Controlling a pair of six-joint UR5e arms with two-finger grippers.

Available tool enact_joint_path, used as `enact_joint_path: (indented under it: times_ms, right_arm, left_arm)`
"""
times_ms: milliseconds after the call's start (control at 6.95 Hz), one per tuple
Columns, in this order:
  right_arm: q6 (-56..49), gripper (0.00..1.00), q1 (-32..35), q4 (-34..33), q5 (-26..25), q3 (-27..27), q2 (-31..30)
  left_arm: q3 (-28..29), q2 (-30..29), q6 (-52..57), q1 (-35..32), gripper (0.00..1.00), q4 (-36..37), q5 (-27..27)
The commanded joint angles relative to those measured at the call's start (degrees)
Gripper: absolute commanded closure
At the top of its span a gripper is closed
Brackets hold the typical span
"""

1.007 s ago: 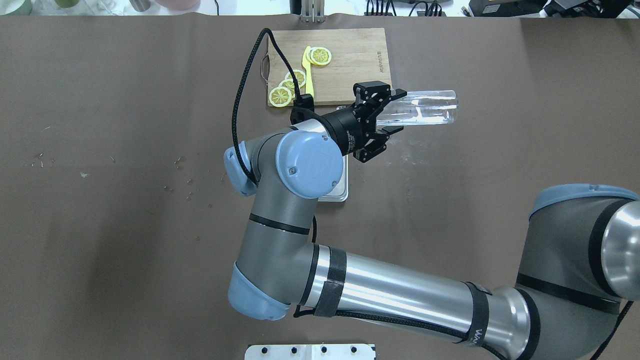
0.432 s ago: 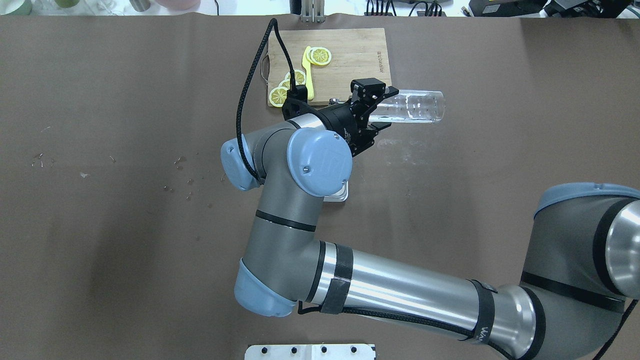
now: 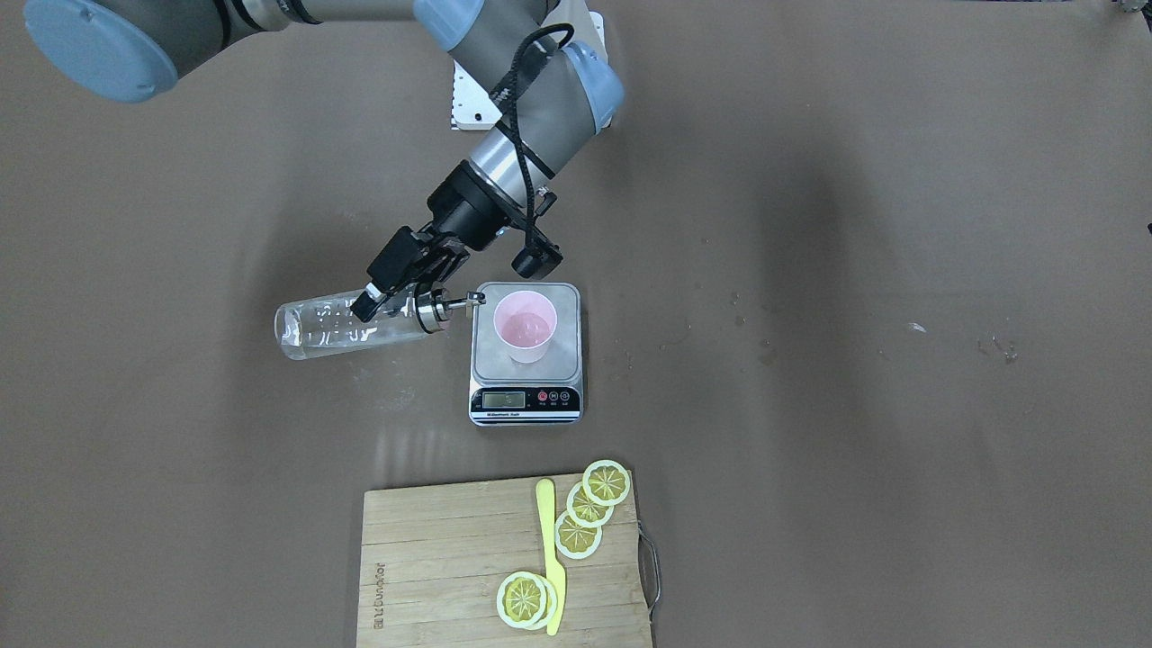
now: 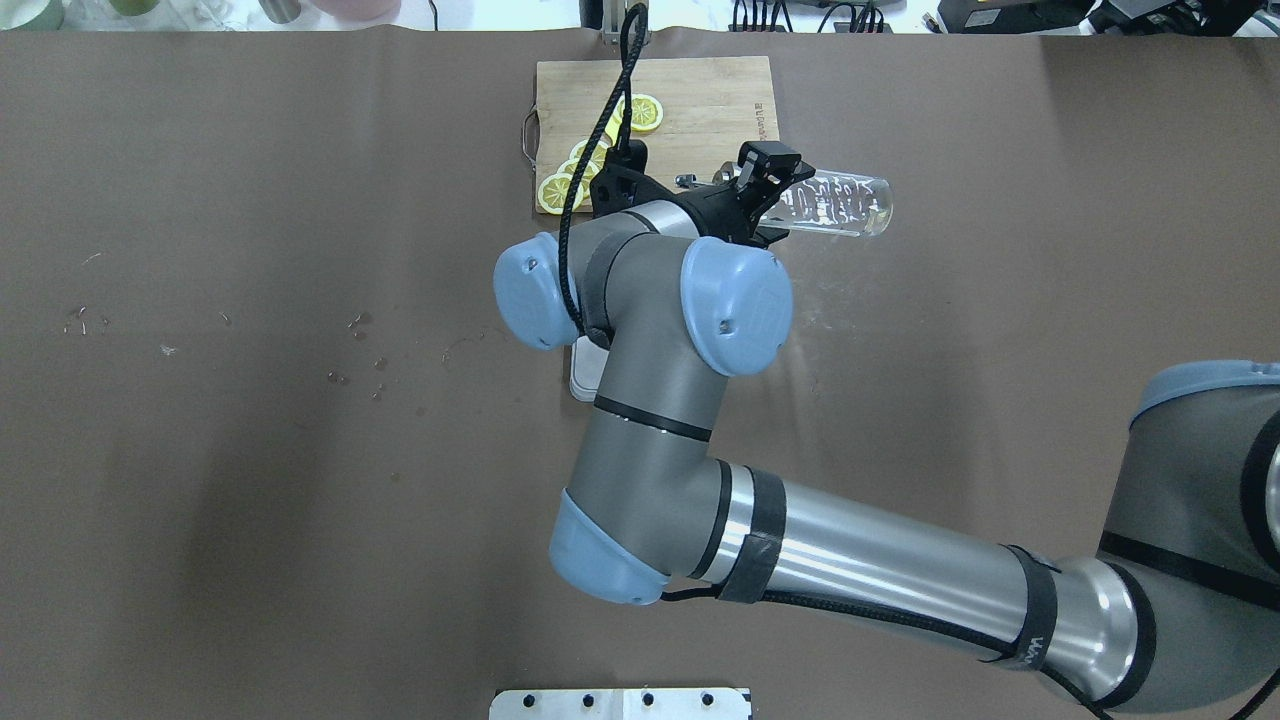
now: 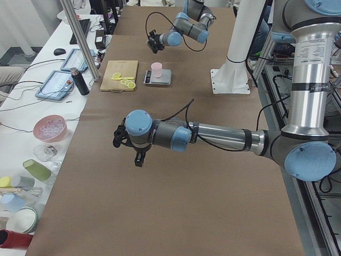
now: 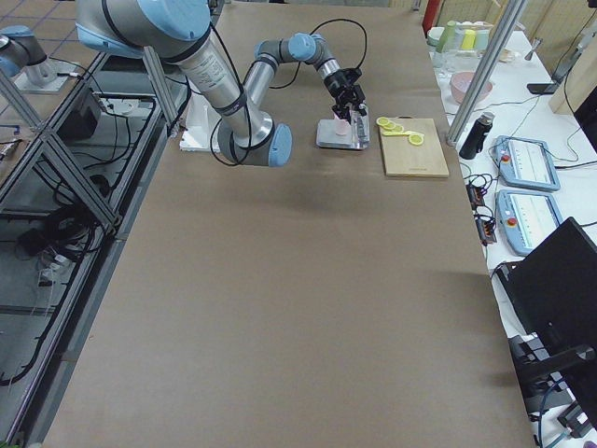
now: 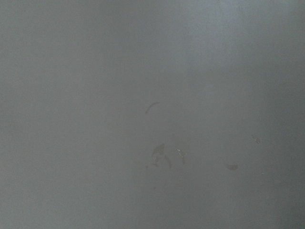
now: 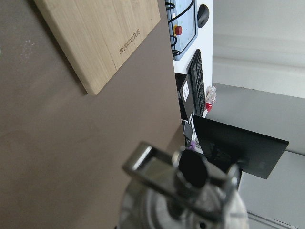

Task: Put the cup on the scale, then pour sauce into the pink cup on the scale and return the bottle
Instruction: 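Rotate the sauce bottle upright and carry it away from the cup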

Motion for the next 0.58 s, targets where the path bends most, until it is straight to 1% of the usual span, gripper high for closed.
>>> enact_joint_path:
  times_ms: [0,144,288,432]
  right_arm:
    - [-3.65,1.00,4.33,11.02,6.11,1.69,-3.76]
    - [-4.71,1.00,6.53,16.29,9.71,1.95,-5.35]
    - [-4.81,1.00,8.37,21.65,13.23,3.87,-7.89]
    - [-5.51,1.00,11.26,24.58,17.88,5.02,-8.70]
  left_arm:
    - [-0.05,-0.65,-0.10,-0.16,0.03,-0.09,0.00]
    - [-0.05,-0.83,-0.19,-0.16,0.03,-0.44,0.00]
    - [-0.05,-1.26,-0.36,-0.16,0.03,-1.14,0.09]
    - [-0.05,-1.44,-0.19,-0.34,0.03,-1.14,0.09]
